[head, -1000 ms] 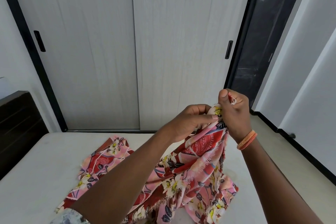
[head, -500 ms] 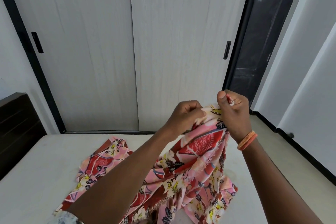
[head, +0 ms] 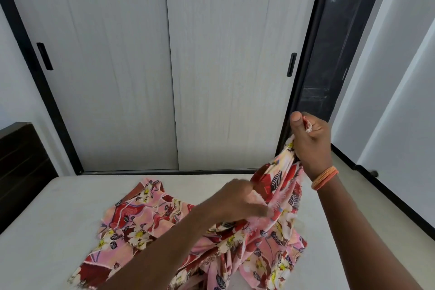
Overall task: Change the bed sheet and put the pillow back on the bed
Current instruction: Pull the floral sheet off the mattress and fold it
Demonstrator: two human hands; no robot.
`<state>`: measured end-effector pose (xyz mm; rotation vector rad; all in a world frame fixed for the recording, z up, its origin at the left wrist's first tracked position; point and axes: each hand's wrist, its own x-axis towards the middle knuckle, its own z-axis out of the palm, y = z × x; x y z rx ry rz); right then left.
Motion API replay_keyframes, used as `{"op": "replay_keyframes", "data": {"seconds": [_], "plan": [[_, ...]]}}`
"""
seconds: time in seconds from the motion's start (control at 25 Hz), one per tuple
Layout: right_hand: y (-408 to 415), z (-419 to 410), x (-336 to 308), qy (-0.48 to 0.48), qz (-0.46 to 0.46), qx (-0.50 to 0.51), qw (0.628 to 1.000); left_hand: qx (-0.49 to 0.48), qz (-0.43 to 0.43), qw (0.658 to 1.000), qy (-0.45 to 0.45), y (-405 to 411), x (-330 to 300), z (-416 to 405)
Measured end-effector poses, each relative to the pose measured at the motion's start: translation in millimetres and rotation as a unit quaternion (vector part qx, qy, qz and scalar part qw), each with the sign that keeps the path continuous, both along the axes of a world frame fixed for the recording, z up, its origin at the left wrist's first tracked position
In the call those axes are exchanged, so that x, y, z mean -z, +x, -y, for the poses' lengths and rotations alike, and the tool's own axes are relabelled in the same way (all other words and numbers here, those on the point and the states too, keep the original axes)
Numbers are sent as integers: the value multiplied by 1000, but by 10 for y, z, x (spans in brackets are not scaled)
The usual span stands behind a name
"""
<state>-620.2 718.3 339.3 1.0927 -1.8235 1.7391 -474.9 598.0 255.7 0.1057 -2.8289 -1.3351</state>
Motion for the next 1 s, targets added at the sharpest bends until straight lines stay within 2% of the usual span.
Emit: {"op": "replay_keyframes", "data": {"seconds": [0.12, 0.24, 0.36, 0.52, 0.68, 0.72, 0.8, 0.92, 0.96, 1.0], "plan": [[-94, -128, 6, -23, 33, 19, 999, -23, 72, 978, -193, 130, 464, 224], [-200, -202, 4, -39, 66, 28, 997, -48, 159, 955, -245, 376, 998, 564], [-253, -146, 33, 10, 55, -13, 998, -73, 172, 949, -255, 551, 1469, 863], [-211, 15, 6, 123, 15, -118, 985, -141, 155, 959, -189, 541, 1322, 1093], [-93, 137, -149, 138, 2, -181, 974, -30, 219, 975, -21, 415, 728, 1073], [-47, 163, -178, 134, 4, -200, 971, -12, 189, 982, 16, 354, 543, 975], [37, 206, -220, 133, 1, -227, 965, -7, 74, 992, 103, 231, 146, 704], [113, 224, -238, 132, 2, -256, 958, 29, -58, 956, 286, 80, -322, 291], [112, 208, -235, 126, 5, -262, 957, 31, -83, 946, 312, 58, -404, 162], [95, 179, -228, 120, 11, -268, 956, 18, -113, 949, 293, 36, -416, 37]]}}
